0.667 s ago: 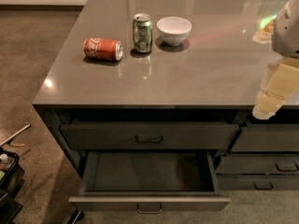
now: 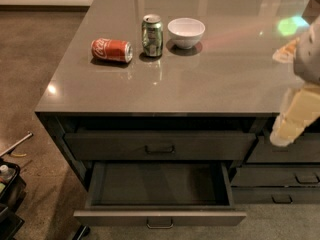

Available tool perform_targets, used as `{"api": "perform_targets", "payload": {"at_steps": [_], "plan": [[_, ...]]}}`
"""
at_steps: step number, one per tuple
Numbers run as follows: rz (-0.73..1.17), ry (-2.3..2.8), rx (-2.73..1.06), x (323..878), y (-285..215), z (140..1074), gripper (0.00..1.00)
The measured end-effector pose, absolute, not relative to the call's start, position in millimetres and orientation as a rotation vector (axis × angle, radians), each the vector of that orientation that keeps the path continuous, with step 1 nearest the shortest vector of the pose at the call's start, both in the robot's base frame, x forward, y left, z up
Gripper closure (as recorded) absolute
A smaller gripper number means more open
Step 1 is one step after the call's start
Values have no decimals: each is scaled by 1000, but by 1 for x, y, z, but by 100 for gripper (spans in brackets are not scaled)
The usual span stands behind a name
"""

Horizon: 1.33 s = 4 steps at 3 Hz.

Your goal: Close middle drawer

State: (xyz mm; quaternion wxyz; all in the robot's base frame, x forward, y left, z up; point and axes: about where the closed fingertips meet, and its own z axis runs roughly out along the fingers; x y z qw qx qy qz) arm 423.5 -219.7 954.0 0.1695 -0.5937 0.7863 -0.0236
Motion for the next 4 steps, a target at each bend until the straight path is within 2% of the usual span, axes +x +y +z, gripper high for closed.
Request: {"api": "perform_targets", "payload": {"at_steps": [2,4], "plan": [[61,2073,-1555,353,-189,889,0],[500,2073,-1284,319,-120,710,0]]}}
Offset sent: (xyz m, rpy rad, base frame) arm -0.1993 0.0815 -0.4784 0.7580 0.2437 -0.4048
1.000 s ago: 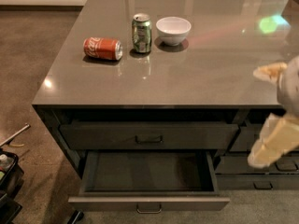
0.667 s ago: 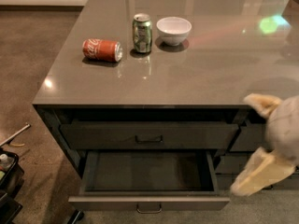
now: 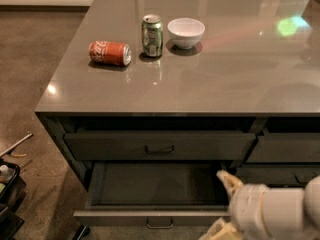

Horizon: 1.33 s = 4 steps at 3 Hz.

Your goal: Close middle drawer

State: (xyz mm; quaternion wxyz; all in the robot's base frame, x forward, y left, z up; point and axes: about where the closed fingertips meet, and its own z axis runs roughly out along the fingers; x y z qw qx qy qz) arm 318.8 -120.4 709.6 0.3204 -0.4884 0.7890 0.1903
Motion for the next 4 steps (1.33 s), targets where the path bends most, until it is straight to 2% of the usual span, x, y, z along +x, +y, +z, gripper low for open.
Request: {"api": "perform_targets", "payload": {"at_steps": [1,3,4], "plan": [[577,2125,-1232,303,-117,658,19],[576,2125,-1232,303,-117,658,65],[582,2170,-1138,309,-130,628,89]]}}
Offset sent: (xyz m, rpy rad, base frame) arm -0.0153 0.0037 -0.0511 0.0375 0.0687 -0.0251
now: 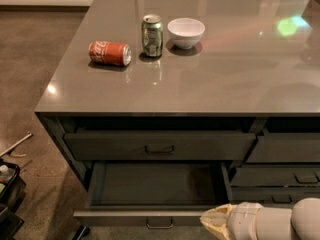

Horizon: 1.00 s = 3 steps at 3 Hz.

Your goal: Close middle drawer

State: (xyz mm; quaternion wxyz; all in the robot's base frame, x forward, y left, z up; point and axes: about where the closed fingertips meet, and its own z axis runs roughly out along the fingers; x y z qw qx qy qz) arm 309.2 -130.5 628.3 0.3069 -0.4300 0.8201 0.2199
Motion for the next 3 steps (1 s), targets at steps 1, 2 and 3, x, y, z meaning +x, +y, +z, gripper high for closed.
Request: {"api": "perform_targets", "payload": {"at_steps": [1,2,3], "plan": [[607,2210,-1013,326,-142,569,100],[652,2214,-913,346,-149,512,100],[733,2237,-821,349,-149,460,100]]}}
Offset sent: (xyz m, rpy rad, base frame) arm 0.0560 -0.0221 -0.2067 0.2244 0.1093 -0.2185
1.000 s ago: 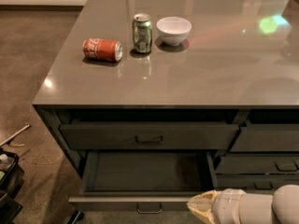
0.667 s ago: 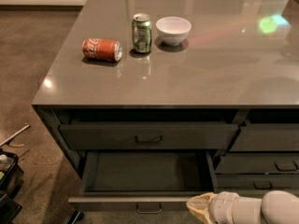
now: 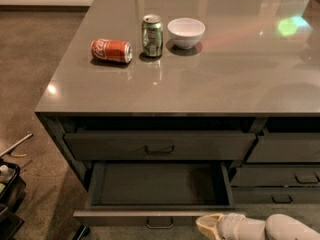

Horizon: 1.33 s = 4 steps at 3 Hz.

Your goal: Close middle drawer

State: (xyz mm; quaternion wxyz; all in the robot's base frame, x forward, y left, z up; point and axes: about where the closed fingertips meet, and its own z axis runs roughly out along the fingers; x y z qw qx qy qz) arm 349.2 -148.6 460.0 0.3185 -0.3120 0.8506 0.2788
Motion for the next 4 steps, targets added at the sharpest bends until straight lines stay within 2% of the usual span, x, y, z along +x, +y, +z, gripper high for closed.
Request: {"api": "perform_targets", "payload": {"at_steps": [1,3,4], "plan": [[794,2275,-739,343,-149,420,100],[728,2227,-697,376,-142,390,100],[673,2064,-803,433,-108,413,100]]}}
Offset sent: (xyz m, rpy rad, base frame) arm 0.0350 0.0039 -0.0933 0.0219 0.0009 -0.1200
